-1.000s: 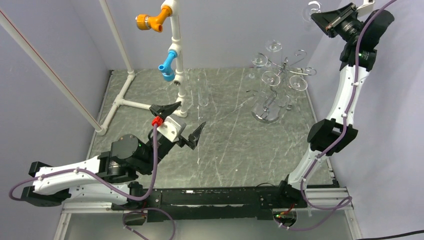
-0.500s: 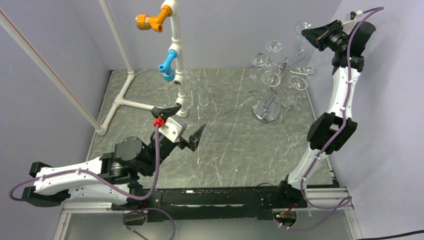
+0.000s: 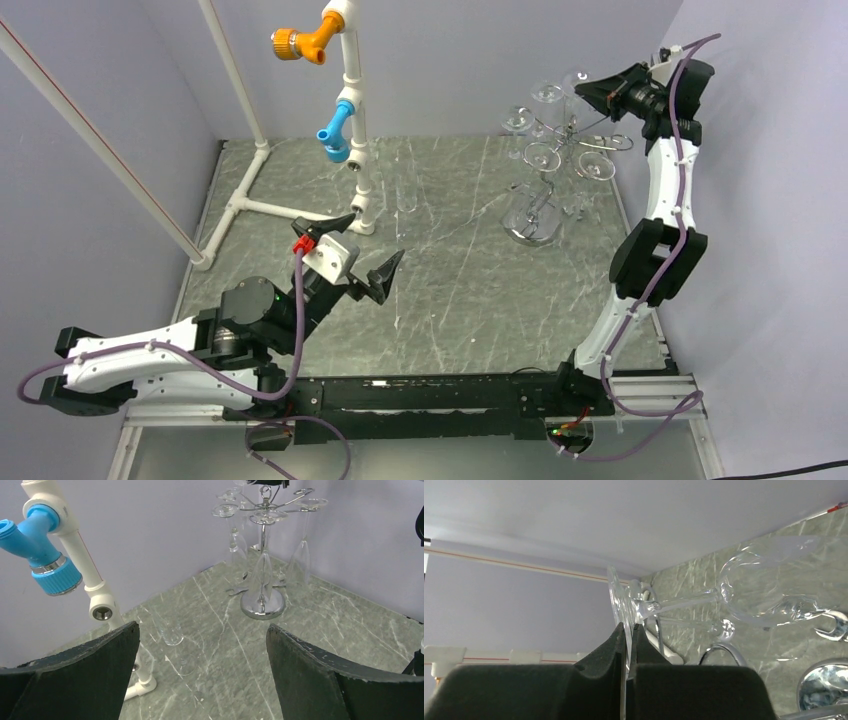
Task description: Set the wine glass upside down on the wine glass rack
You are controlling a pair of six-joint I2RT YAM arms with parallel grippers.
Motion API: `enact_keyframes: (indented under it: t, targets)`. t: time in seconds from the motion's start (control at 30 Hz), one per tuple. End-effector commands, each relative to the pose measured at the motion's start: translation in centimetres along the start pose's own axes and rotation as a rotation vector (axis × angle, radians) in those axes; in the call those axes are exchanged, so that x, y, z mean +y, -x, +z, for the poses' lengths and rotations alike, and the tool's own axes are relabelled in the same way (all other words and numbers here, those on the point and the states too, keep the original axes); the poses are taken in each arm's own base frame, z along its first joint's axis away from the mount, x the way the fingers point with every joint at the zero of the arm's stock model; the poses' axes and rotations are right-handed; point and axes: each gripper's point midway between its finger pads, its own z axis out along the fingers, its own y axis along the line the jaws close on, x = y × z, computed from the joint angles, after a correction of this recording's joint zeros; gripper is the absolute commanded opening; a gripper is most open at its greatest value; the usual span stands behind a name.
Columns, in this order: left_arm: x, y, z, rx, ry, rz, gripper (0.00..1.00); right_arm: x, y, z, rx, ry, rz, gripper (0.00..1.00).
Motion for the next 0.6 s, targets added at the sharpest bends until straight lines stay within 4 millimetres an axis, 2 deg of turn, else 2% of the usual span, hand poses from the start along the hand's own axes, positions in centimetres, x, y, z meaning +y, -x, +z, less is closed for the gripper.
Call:
enact_keyframes:
  t: [0.0, 0.23, 0.57]
  targets:
    - [0.7, 0.9, -0.2, -0.026, 0.027, -0.052, 0.99, 4.5, -0.2, -2.3, -0.026, 0.052, -0.09, 0.0]
    - [0.9, 1.0, -0.3, -0.028, 0.029, -0.054, 0.99, 5.5, -0.5, -3.7, -0.049, 0.036, -0.078, 0.0]
    - [1.2, 0.7, -0.6, -0.031, 0.036, -0.064, 0.99, 4.3, -0.9, -5.5, -0.057, -0.007, -0.025, 0.0]
